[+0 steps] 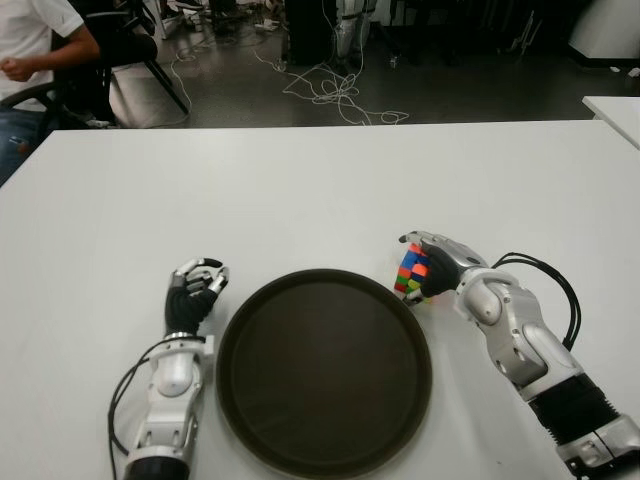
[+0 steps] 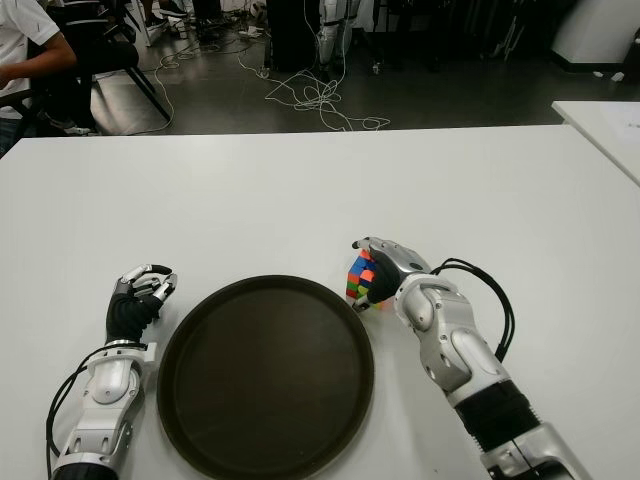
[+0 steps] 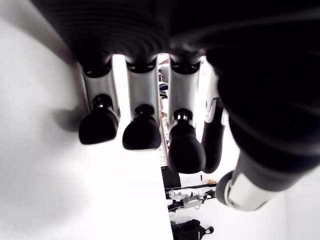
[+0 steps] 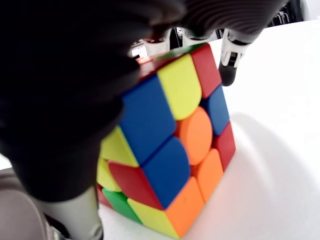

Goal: Pick up the Rubik's Cube and put it in the plate

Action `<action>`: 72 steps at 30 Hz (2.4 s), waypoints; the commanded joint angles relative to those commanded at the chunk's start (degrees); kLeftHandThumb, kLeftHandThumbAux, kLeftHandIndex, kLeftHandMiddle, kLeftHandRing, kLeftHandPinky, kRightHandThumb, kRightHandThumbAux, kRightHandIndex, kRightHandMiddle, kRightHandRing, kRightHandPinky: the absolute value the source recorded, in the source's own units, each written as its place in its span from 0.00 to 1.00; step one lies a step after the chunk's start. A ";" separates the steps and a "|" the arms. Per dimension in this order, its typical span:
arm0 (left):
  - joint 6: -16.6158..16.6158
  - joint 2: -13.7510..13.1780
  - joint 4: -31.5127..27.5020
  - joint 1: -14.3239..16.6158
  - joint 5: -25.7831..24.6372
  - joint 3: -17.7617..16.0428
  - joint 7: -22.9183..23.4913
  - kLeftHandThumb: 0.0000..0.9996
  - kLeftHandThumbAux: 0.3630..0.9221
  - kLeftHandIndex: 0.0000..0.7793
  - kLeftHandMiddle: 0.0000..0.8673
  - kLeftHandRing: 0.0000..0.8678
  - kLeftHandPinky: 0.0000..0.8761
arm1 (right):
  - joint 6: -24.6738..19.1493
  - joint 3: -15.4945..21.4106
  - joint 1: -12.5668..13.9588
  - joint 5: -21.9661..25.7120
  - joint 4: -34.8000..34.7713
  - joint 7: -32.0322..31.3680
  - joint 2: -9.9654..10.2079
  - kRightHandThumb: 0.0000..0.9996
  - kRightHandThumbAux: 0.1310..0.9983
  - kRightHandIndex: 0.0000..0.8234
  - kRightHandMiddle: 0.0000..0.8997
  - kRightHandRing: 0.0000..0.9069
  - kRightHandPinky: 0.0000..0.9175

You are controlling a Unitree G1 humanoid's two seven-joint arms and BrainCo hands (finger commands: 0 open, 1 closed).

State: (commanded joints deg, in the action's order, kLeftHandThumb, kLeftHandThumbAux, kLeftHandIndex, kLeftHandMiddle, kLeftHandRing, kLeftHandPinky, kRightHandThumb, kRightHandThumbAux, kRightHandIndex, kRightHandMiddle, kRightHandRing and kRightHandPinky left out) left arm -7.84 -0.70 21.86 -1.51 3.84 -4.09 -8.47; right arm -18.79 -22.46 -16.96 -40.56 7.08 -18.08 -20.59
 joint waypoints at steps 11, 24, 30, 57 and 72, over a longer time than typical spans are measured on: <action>-0.24 0.41 -0.12 -0.26 -0.58 -0.21 0.06 0.71 0.61 0.57 0.93 0.94 0.90 | 0.25 0.17 0.17 0.01 0.25 0.71 0.09 0.00 0.86 0.00 0.02 0.03 0.05; -0.95 0.26 0.20 -0.33 -0.35 -0.25 -0.12 0.71 0.61 0.57 0.93 0.94 0.90 | 0.04 1.31 0.23 0.76 1.90 3.91 1.48 0.00 0.84 0.27 0.26 0.27 0.29; -0.73 0.12 0.38 -0.22 -0.54 -0.38 0.14 0.71 0.61 0.57 0.94 0.94 0.91 | 1.69 2.54 1.04 2.16 2.48 7.75 2.31 0.26 0.82 0.47 0.49 0.50 0.51; -0.95 0.48 0.73 -0.19 -0.51 -0.88 -0.13 0.71 0.61 0.57 0.94 0.94 0.90 | 3.32 6.02 2.64 6.96 2.38 13.48 5.04 0.68 0.70 0.52 0.48 0.49 0.51; -1.31 0.47 1.29 0.10 -1.30 -1.16 0.62 0.71 0.61 0.57 0.93 0.94 0.91 | 2.82 5.84 2.66 6.95 1.58 14.02 4.90 0.14 0.72 0.52 0.41 0.42 0.42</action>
State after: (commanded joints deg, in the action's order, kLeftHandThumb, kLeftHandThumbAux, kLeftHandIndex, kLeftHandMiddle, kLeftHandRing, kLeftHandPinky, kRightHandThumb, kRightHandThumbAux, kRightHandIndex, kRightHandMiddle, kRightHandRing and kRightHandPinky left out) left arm -9.15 -0.24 23.15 -1.40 2.54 -5.25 -7.85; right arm -15.97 -16.62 -14.30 -33.61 8.66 -4.06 -15.68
